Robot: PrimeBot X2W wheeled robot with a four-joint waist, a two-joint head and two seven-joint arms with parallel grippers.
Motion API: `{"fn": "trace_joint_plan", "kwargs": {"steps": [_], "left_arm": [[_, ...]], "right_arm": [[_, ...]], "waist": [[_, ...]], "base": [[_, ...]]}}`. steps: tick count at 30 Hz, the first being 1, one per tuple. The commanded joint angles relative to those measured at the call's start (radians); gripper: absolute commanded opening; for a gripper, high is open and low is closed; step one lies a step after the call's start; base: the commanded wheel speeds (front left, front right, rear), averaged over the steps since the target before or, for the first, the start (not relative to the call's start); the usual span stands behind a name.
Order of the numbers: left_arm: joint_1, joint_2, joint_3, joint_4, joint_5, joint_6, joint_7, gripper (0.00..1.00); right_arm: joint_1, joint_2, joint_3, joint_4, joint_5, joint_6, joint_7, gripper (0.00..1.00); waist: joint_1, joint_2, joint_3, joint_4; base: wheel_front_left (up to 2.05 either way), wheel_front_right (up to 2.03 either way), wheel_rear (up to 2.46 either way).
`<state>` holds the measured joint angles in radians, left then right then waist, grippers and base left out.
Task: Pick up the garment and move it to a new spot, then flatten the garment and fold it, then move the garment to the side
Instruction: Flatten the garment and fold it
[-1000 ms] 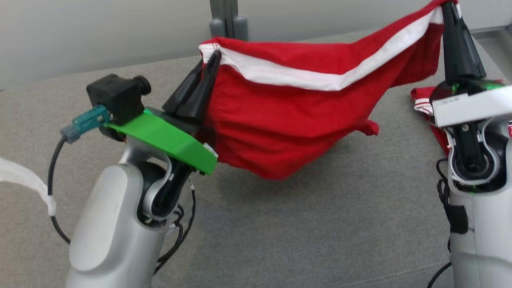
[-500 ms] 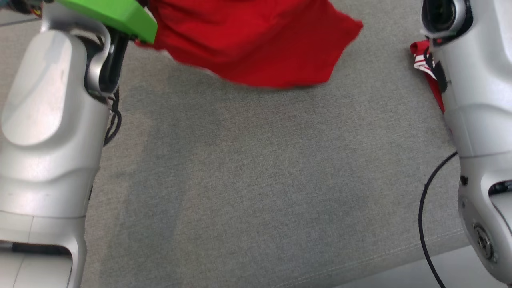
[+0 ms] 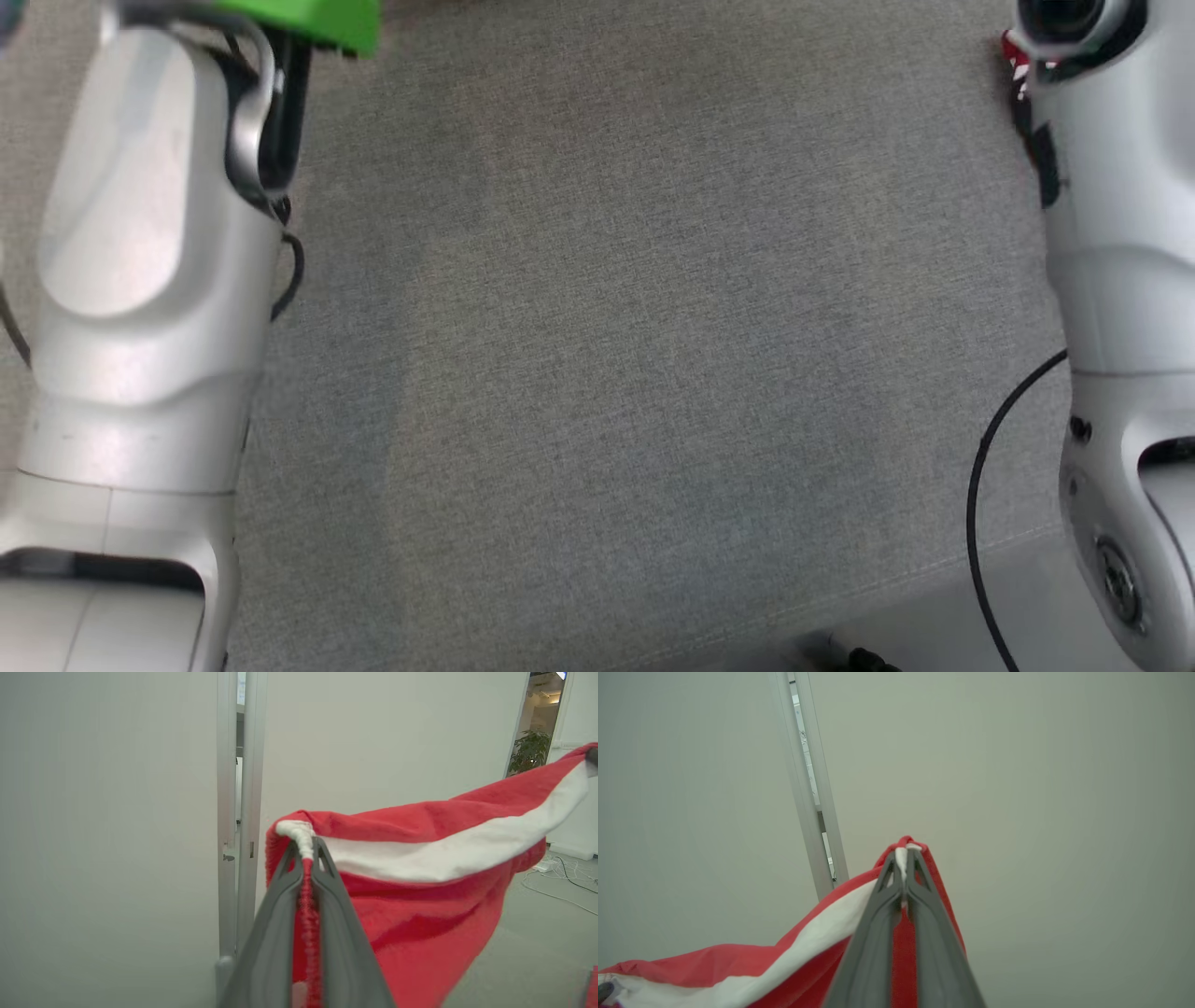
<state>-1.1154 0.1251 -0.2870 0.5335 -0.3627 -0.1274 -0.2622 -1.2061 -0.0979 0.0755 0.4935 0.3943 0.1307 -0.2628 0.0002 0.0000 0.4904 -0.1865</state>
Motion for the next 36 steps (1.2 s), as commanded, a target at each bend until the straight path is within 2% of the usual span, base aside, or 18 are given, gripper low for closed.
{"fn": "trace_joint_plan", "kwargs": {"steps": [1,5,10,16,20,26,29,36], "left_arm": [[0.026,-0.002,-0.001,0.004,-0.001,-0.003,-0.003,0.00],[0.139,-0.006,-0.045,0.026,-0.045,-0.004,-0.003,0.00],[0.300,0.001,-0.094,-0.031,-0.082,-0.004,-0.003,0.00],[0.528,0.036,-0.163,-0.164,-0.144,-0.004,-0.003,0.00],[0.674,0.075,-0.184,-0.248,-0.184,-0.004,-0.003,0.00],[0.828,0.169,-0.268,-0.336,-0.243,-0.004,-0.003,0.00],[0.887,0.214,-0.297,-0.378,-0.253,-0.004,-0.003,0.00],[1.008,0.257,-0.307,-0.448,-0.244,-0.004,-0.003,0.00]], "right_arm": [[0.045,-0.004,0.022,0.012,0.014,0.000,-0.002,0.00],[0.172,-0.031,0.100,0.039,0.082,0.000,-0.002,0.00],[0.364,-0.086,0.196,0.032,0.195,0.000,0.002,0.00],[0.591,-0.178,0.235,-0.043,0.269,0.000,0.128,0.00],[0.731,-0.225,0.209,-0.160,0.288,0.000,0.247,0.00],[0.945,-0.271,0.132,-0.361,0.249,0.000,0.499,0.00],[1.062,-0.261,0.067,-0.461,0.222,0.000,0.625,0.00],[1.303,-0.187,-0.090,-0.703,0.152,0.000,0.911,0.00]], "waist": [[-0.0002,0.0000,0.000,0.001],[-0.0002,0.0000,-0.010,0.009],[-0.0002,0.0000,-0.063,0.032],[-0.0002,0.0000,-0.152,0.057],[-0.0002,0.0000,-0.210,0.056],[-0.0002,0.0000,-0.280,0.057],[-0.0002,0.0000,-0.302,0.056],[-0.0002,0.0000,-0.328,0.062]], "base": [[0.00,0.00,0.00],[0.00,0.00,0.00],[0.00,0.00,0.00],[0.00,0.00,0.00],[0.00,0.00,0.00],[0.00,0.00,0.00],[0.00,0.00,0.00],[0.00,0.00,0.00]]}}
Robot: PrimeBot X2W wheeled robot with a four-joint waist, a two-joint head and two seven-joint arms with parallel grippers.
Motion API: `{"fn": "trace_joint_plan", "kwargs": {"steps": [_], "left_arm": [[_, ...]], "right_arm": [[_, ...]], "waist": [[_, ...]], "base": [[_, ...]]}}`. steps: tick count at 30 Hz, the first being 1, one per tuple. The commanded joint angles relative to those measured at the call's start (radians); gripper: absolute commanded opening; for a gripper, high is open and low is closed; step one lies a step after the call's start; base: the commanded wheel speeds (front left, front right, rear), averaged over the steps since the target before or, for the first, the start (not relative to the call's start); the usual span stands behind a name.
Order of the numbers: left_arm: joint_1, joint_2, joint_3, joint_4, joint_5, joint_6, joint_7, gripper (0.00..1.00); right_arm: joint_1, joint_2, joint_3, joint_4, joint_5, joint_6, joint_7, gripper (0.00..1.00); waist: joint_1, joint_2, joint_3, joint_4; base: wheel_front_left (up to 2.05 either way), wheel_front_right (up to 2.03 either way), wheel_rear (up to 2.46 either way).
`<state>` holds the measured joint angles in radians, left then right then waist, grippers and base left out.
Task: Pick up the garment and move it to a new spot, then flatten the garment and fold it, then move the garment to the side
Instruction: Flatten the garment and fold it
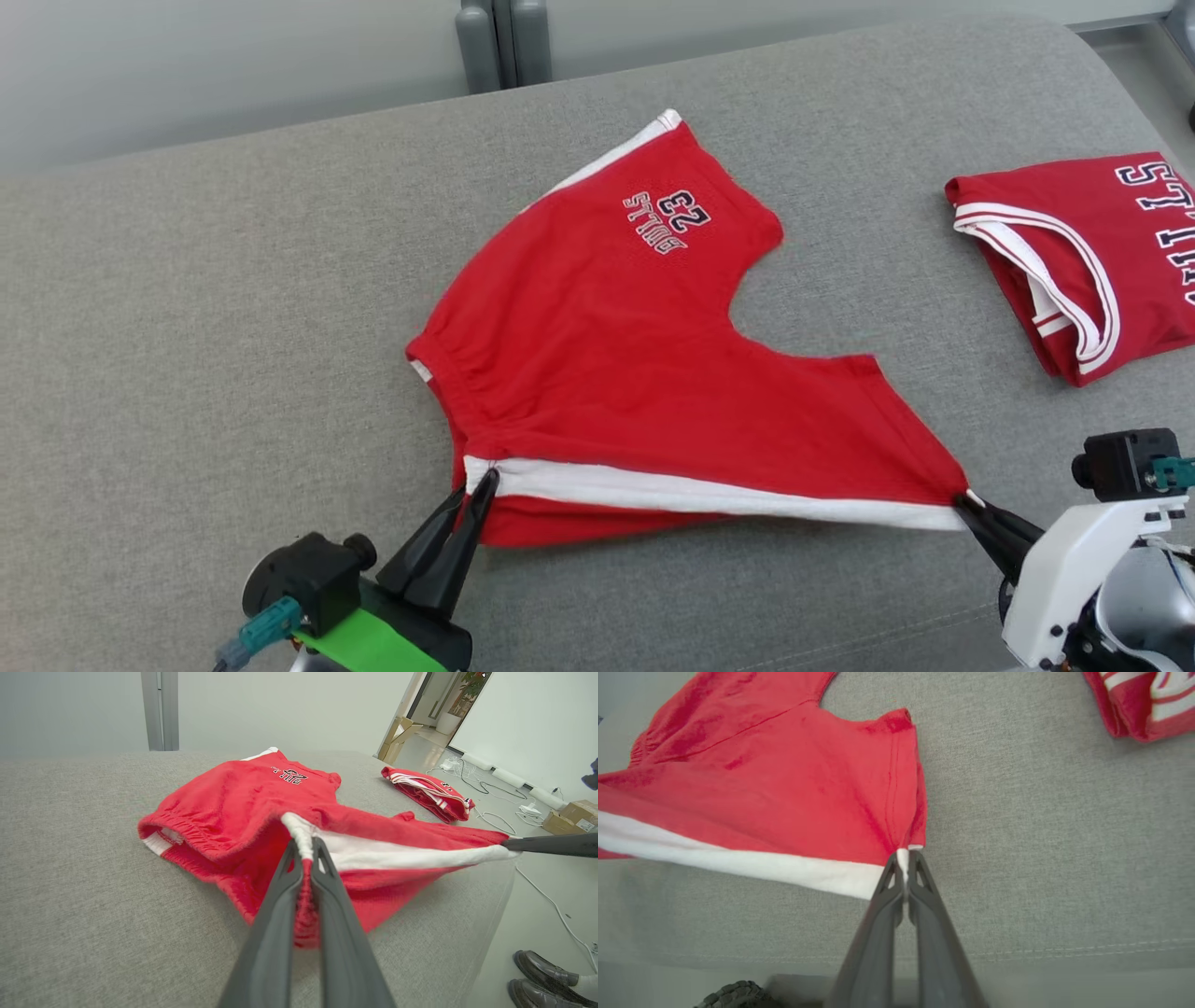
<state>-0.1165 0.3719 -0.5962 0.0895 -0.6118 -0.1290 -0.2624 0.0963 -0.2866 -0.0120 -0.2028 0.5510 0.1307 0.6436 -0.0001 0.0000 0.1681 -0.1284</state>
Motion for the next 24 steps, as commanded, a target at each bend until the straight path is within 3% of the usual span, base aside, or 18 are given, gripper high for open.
{"fn": "trace_joint_plan", "kwargs": {"steps": [1,6,10,17,24], "left_arm": [[0.025,0.011,0.004,-0.012,0.001,-0.002,-0.003,0.00],[0.059,-0.012,0.032,-0.053,-0.007,-0.002,-0.003,0.00],[0.003,-0.033,0.016,-0.060,-0.016,-0.002,-0.003,0.00],[-0.134,-0.100,-0.006,0.003,-0.037,-0.002,-0.003,0.00],[-0.269,-0.193,0.032,0.167,-0.028,-0.002,-0.003,0.00]], "right_arm": [[0.025,0.016,-0.024,-0.045,-0.015,0.000,0.036,0.00],[0.008,0.059,-0.083,-0.175,-0.082,0.000,0.070,0.00],[-0.099,0.054,-0.077,-0.162,-0.119,0.000,0.037,0.00],[-0.349,0.006,-0.013,0.043,-0.148,0.000,-0.034,0.00],[-0.609,-0.019,0.074,0.313,-0.175,0.000,-0.139,0.00]], "waist": [[0.0001,0.0000,-0.008,0.005],[0.0001,0.0000,-0.009,0.016],[0.0001,0.0000,0.000,0.037],[0.0001,0.0000,0.047,0.090],[0.0001,0.0000,0.125,0.141]], "base": [[0.00,0.00,0.00],[0.00,0.00,0.00],[0.00,0.00,0.00],[0.00,0.00,0.00],[0.00,0.00,0.00]]}}
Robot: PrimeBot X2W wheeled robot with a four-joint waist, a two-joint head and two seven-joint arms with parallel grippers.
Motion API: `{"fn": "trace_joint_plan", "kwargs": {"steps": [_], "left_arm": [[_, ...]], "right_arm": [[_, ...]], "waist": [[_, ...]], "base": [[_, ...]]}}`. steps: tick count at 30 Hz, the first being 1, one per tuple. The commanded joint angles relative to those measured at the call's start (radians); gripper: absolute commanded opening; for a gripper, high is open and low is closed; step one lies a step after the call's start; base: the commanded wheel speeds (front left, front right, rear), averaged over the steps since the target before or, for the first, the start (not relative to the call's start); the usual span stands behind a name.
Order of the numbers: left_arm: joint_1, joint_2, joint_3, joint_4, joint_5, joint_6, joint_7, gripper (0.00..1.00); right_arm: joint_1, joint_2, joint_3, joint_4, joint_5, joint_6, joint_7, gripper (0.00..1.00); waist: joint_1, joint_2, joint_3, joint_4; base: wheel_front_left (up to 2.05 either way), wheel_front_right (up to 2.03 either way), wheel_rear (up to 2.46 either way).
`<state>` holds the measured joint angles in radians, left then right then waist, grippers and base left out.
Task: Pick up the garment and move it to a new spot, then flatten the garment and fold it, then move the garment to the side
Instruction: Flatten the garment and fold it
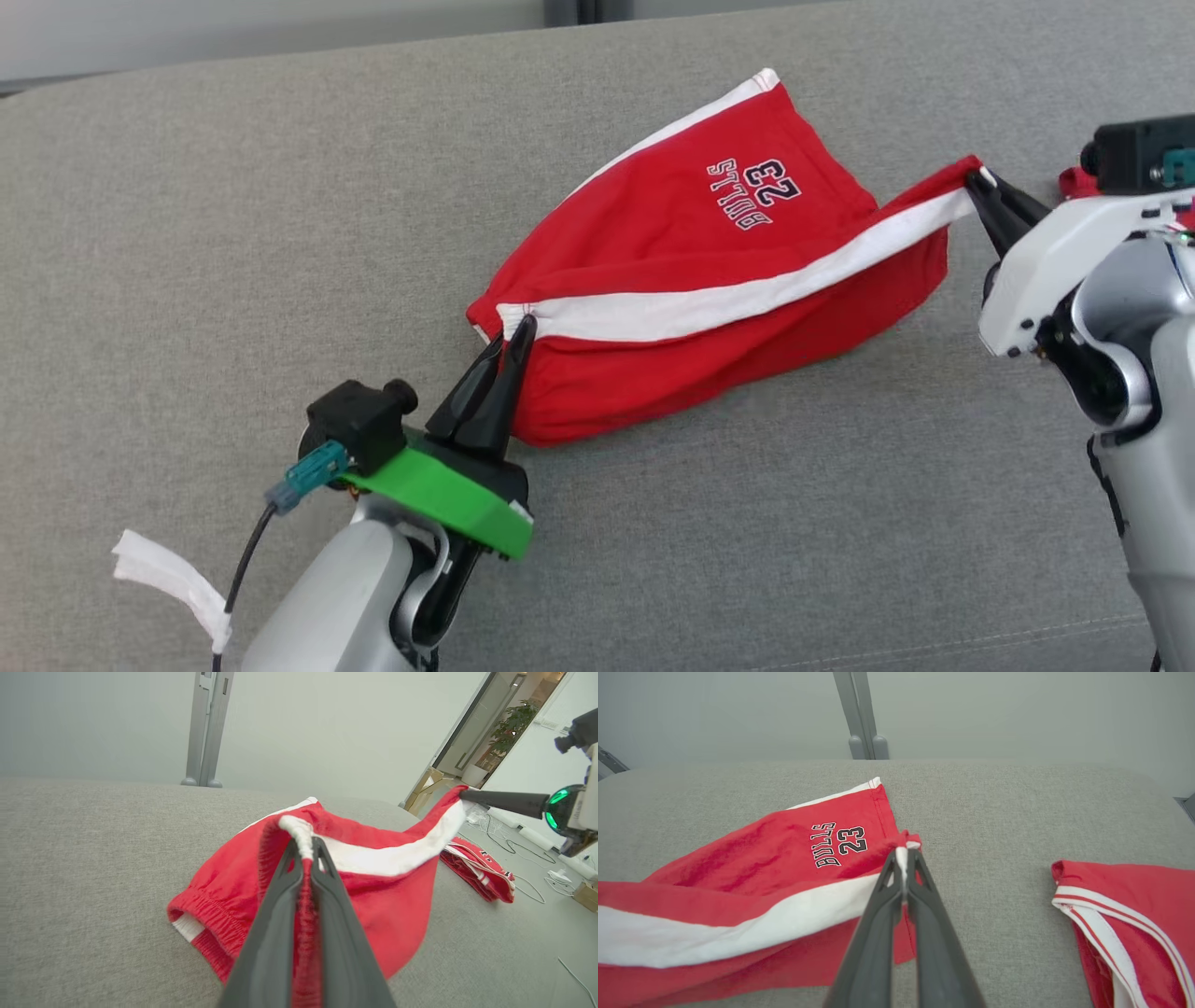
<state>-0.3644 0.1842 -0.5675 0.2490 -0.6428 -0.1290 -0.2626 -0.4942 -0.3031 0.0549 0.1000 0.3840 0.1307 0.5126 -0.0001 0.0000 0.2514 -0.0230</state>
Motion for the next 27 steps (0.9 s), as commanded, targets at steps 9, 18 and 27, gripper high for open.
{"fn": "trace_joint_plan", "kwargs": {"steps": [9,18,27], "left_arm": [[-0.165,-0.089,0.061,0.193,0.025,-0.002,-0.003,0.00],[-0.233,-0.130,0.098,0.263,0.041,-0.002,-0.003,0.00],[-0.285,-0.133,0.033,0.255,-0.026,-0.002,-0.003,0.00]], "right_arm": [[-0.278,-0.012,0.058,0.299,-0.116,0.000,-0.130,0.00],[-0.442,0.013,0.098,0.519,-0.187,-0.001,-0.235,0.00],[-0.543,0.027,0.093,0.696,-0.231,-0.001,-0.297,0.00]], "waist": [[0.0001,0.0000,0.136,0.100],[0.0001,0.0000,0.193,0.143],[0.0001,0.0000,0.215,0.166]], "base": [[0.00,0.00,0.00],[0.00,0.00,0.00],[0.00,0.00,0.00]]}}
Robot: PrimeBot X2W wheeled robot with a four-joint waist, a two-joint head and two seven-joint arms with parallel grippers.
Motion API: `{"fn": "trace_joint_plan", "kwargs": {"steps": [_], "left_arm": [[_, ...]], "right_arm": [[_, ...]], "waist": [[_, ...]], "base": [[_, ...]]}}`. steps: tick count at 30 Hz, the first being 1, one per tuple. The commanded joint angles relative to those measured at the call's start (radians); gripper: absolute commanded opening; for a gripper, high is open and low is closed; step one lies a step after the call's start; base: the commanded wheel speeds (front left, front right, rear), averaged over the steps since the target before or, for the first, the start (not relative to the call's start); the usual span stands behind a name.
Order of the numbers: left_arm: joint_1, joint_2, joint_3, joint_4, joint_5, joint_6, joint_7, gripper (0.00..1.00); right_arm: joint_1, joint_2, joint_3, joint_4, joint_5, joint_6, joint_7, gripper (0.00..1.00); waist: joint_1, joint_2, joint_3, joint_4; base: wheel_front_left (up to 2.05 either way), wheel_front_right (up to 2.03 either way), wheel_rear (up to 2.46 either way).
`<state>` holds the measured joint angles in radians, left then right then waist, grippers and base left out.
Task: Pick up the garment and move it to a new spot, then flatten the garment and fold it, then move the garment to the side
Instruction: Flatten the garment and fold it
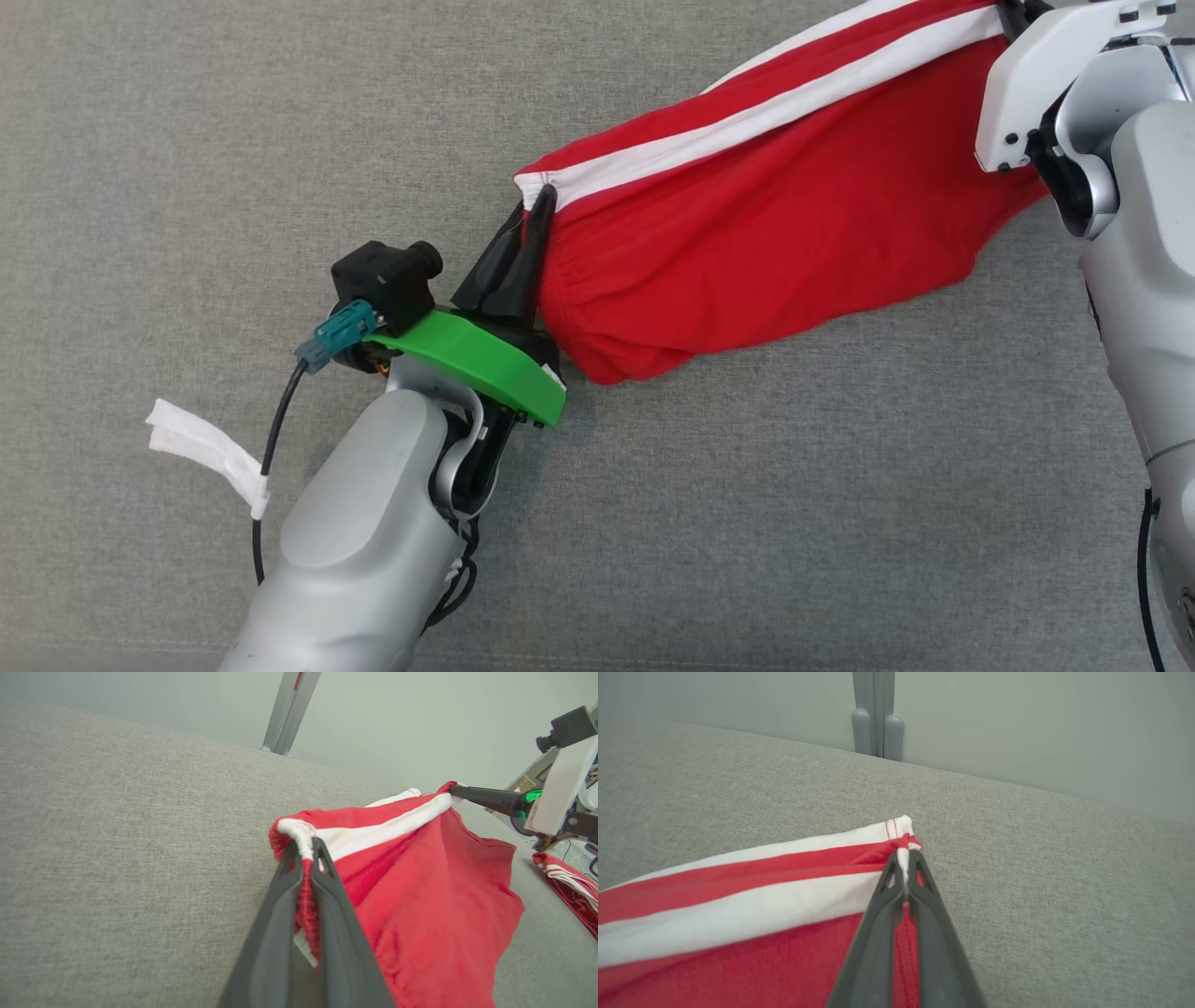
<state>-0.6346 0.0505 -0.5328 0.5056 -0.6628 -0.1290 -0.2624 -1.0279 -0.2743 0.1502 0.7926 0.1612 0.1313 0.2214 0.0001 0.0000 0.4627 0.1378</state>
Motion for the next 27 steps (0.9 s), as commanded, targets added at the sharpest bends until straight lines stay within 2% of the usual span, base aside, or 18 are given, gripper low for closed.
{"fn": "trace_joint_plan", "kwargs": {"steps": [1,2,3,8,15,22,27], "left_arm": [[-0.019,0.001,-0.011,-0.004,-0.015,-0.001,-0.003,0.25],[-0.023,0.001,-0.017,-0.004,-0.025,0.002,-0.003,0.55],[-0.028,0.001,-0.024,-0.004,-0.037,0.008,-0.003,1.00],[-0.021,0.001,-0.016,-0.008,-0.045,0.023,-0.003,1.00],[0.064,0.001,0.042,-0.039,0.009,0.017,-0.003,1.00],[0.203,0.001,0.161,-0.149,0.159,0.012,-0.003,1.00],[0.302,0.001,0.252,-0.242,0.243,0.006,-0.003,1.00]], "right_arm": [[-0.018,-0.001,-0.007,0.022,-0.015,-0.001,-0.009,0.00],[-0.023,0.001,-0.011,0.035,-0.020,-0.001,-0.017,0.13],[-0.030,0.005,-0.016,0.052,-0.027,-0.001,-0.029,1.00],[-0.043,0.030,-0.019,0.095,-0.016,-0.001,-0.087,1.00],[-0.016,0.024,0.010,0.141,0.038,-0.001,-0.096,1.00],[0.043,-0.017,0.042,0.163,0.109,-0.001,-0.066,1.00],[0.080,-0.041,0.055,0.169,0.153,-0.001,-0.040,1.00]], "waist": [[-0.0001,0.0000,0.004,0.006],[-0.0001,0.0000,0.003,0.006],[-0.0001,0.0000,0.001,0.006],[-0.0001,0.0000,-0.025,-0.006],[-0.0001,0.0000,-0.105,-0.017],[-0.0001,0.0000,-0.192,-0.008],[-0.0001,0.0000,-0.217,0.008]], "base": [[0.00,0.00,0.00],[0.00,0.00,0.00],[0.00,0.00,0.00],[0.00,0.00,0.00],[0.00,0.00,0.00],[0.00,0.00,0.00],[0.00,0.00,0.00]]}}
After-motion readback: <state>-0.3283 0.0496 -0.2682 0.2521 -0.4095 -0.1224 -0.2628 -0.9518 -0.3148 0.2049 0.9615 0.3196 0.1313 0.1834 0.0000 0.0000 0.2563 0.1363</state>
